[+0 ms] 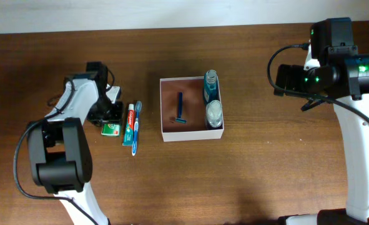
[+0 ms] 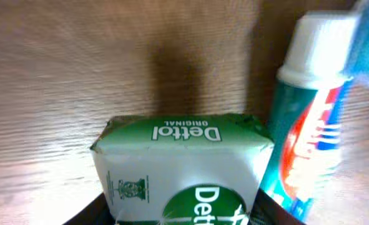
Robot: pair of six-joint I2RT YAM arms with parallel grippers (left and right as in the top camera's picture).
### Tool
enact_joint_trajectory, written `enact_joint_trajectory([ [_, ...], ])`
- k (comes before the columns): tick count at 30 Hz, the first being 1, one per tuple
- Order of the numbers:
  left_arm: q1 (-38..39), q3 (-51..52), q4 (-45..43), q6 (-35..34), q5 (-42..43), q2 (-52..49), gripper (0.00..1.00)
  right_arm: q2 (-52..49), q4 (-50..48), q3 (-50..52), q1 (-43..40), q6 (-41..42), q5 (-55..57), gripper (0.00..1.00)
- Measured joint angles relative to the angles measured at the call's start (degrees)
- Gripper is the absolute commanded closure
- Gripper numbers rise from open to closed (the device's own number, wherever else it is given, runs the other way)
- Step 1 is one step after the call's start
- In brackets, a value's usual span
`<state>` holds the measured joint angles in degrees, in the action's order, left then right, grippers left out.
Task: Pack container
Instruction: 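Grasp the green Dettol soap bar with the left gripper, then carry the Dettol soap into the box and lower it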
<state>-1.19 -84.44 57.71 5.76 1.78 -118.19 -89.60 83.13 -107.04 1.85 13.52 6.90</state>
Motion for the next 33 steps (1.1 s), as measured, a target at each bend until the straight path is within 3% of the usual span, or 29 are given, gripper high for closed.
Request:
enact_joint_trajectory([
  [10,2.23,-14.21,5.09,-4.35,6.05,3.58,0.7,0.0,0.0,0.0,0.0,0.02,-0.02,0.02],
  [22,18.64,-15.76,0.0,-18.49,11.34,8.28,0.7,0.0,0.0,0.0,0.0,0.02,-0.02,0.02],
  [33,32.09,-15.76,-3.1,-28.35,2.49,8.04,0.7,0.0,0.0,0.0,0.0,0.0,-0.02,0.02],
])
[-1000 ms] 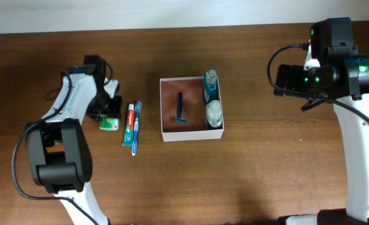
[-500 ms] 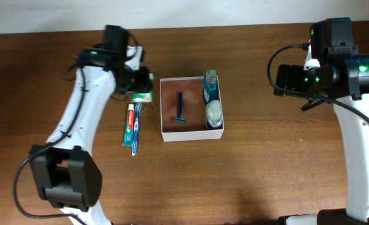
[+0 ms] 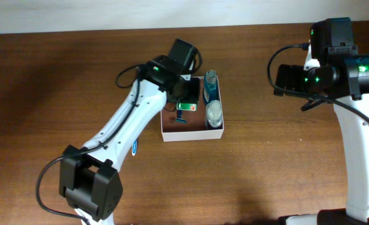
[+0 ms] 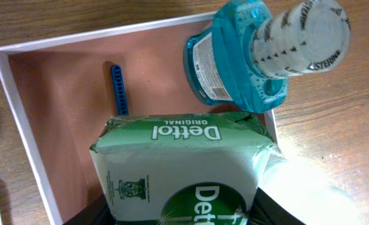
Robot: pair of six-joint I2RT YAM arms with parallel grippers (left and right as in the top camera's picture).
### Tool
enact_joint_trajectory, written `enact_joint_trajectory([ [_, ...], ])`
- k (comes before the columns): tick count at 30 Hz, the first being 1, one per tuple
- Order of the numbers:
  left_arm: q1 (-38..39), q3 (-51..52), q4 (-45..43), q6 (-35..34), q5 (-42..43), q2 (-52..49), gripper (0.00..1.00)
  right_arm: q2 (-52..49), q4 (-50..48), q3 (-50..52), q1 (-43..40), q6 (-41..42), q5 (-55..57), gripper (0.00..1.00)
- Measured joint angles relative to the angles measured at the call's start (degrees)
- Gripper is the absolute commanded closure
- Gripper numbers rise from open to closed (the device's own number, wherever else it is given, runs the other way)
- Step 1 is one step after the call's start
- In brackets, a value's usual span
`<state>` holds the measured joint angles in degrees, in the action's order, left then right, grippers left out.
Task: Pack container
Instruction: 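Carry the Dettol soap into the box and lower it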
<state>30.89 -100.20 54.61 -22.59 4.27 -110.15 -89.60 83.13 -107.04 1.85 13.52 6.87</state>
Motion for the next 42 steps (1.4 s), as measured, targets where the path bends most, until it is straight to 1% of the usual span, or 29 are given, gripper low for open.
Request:
enact_joint_trajectory([
  [4,0.66,0.0,-0.02,-2.27,-2.03,-0.98,0.7,0.0,0.0,0.0,0.0,-0.02,0.02,0.02],
  [8,0.55,0.0,-0.07,-4.04,-3.37,-4.39,0.71,0.0,0.0,0.0,0.0,-0.02,0.02,0.02],
  [12,0.55,0.0,-1.75,-4.37,-3.82,-6.93,0.71,0.0,0.0,0.0,0.0,0.0,0.02,0.02],
  [14,0.55,0.0,-2.12,-4.55,-4.57,-8.0,0.76,0.0,0.0,0.0,0.0,0.0,0.02,0.02],
  [15,0.55,0.0,-2.25,-4.74,-4.98,-8.41,0.76,-0.02,0.0,0.0,0.0,-0.04,0.02,0.02],
  [27,0.55,0.0,-2.86,-7.06,-8.44,-15.06,0.76,0.0,0.0,0.0,0.0,0.0,0.0,0.02],
  [29,0.52,0.0,-2.84,-7.06,-8.83,-15.67,0.75,-0.02,0.0,0.0,0.0,0.0,0.02,0.02],
  [30,0.5,0.0,-2.86,-7.06,-8.87,-15.93,0.7,-0.02,-0.02,0.0,0.0,0.02,0.02,0.02],
  [32,0.44,0.0,-2.84,-7.06,-8.98,-15.98,0.67,0.0,-0.02,0.0,0.0,-0.04,0.02,0.02],
  [34,0.44,0.0,-2.8,-7.06,-9.18,-15.98,0.61,-0.02,-0.02,0.0,0.0,-0.02,0.02,0.02],
  [36,0.44,0.0,-2.8,-7.06,-9.22,-15.98,0.57,0.0,-0.02,0.0,0.0,0.0,0.02,0.02],
  [38,0.44,-0.07,-2.51,-7.06,-9.07,-15.98,0.5,0.0,-0.02,0.0,0.0,0.0,0.0,0.02],
  [42,0.37,-1.99,1.7,-7.06,-8.79,-15.98,0.48,0.0,0.0,0.0,0.0,-0.02,0.02,0.01],
])
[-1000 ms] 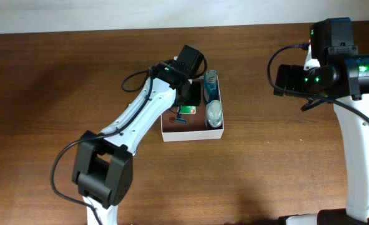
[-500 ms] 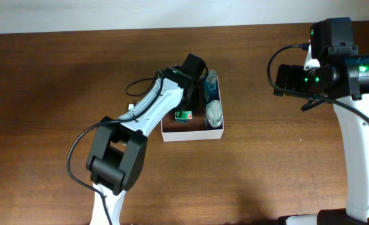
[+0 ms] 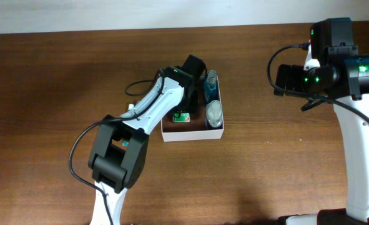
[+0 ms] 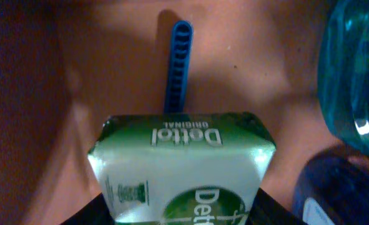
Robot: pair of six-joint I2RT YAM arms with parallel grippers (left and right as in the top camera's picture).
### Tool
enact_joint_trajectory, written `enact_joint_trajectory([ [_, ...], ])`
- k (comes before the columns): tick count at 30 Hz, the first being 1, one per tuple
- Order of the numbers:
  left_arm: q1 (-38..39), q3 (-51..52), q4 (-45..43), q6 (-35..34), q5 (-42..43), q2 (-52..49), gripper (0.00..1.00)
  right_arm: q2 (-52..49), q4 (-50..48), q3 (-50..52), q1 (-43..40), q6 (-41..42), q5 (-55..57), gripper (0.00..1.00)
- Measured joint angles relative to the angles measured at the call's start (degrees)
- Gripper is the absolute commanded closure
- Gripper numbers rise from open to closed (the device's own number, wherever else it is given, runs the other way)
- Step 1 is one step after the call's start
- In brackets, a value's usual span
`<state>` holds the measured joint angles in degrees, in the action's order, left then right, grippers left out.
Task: Pack container
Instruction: 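Carry the Dettol soap into the box and lower it, then release the soap bar and withdraw the left gripper left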
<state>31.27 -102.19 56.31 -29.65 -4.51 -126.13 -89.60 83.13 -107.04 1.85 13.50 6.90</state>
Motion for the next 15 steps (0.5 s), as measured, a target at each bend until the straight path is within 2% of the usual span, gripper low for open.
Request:
enact_joint_trajectory([
  [2,-0.11,-1.22,1.11,0.02,-0.02,0.0,0.41,0.0,0.0,0.0,0.0,0.02,0.0,0.02],
  [15,-0.48,-2.32,2.64,1.38,-0.37,3.39,0.4,0.0,-0.02,0.0,0.0,-0.02,-0.02,0.02],
])
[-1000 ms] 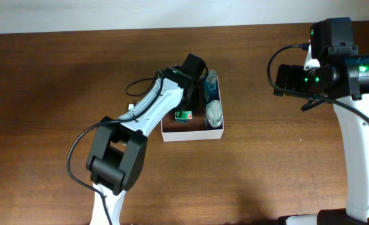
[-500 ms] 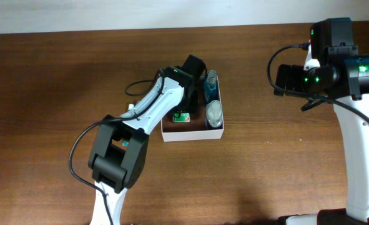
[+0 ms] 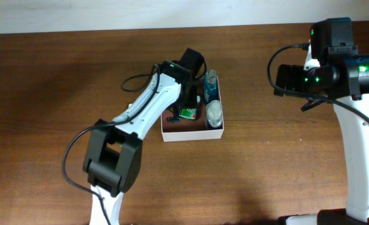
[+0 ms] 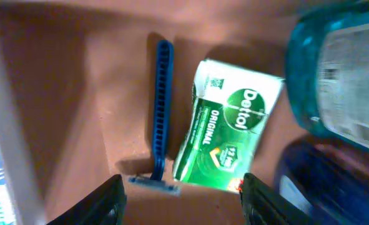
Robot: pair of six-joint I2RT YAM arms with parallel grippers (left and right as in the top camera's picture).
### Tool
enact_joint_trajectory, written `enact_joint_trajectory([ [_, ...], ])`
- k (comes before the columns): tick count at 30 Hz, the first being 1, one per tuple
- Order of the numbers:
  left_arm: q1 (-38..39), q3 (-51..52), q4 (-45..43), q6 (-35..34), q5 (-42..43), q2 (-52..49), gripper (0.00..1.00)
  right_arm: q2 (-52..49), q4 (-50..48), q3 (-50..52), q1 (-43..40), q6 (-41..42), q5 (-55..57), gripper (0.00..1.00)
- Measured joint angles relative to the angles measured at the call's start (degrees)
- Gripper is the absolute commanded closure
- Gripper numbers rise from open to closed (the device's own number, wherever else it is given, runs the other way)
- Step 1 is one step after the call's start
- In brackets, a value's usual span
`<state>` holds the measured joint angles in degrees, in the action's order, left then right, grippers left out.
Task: Pack container
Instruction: 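Release the soap bar and withdraw the left gripper left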
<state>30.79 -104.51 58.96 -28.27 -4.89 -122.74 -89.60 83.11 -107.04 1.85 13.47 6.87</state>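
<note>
The white box (image 3: 192,134) with a brown floor holds a green Dettol soap bar (image 4: 231,134) lying flat. A blue razor (image 4: 161,119) lies just left of the soap, and a blue mouthwash bottle (image 4: 337,75) and a dark bottle (image 4: 315,181) stand on its right. My left gripper (image 4: 184,203) hangs open above the box floor, nothing between its fingers, the soap just ahead of them. In the overhead view the soap (image 3: 186,114) shows beside the left arm. My right gripper (image 3: 290,78) stays far right, its jaws not readable.
A strip of the toothpaste tube shows outside the box's left wall (image 4: 0,94). The left arm stretches across the table from the lower left, covering the spot beside the box. The right arm stands at the table's right edge.
My left gripper has let go of the soap and opened. The bar now lies flat on the box floor beside the razor, and the gripper sits a little higher.
The left gripper was shut on the soap on the table next to the toothpaste. It then held the bar above the box, then low inside it over the razor. Now the soap rests in the box and the gripper is open. The right arm never moved.
</note>
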Motion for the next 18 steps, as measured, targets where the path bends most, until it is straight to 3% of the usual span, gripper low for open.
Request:
enact_joint_trajectory([
  [6,-1.86,-0.39,2.19,2.75,-3.28,9.99,0.44,0.0,0.02,0.0,0.0,0.04,0.0,0.02],
  [10,-7.52,-1.46,8.41,7.04,-4.7,17.86,0.44,0.0,0.0,0.0,0.0,0.04,0.0,0.02],
  [18,-15.89,4.76,6.99,14.25,-5.46,19.06,0.44,0.0,0.02,0.0,0.0,0.0,0.0,0.02],
])
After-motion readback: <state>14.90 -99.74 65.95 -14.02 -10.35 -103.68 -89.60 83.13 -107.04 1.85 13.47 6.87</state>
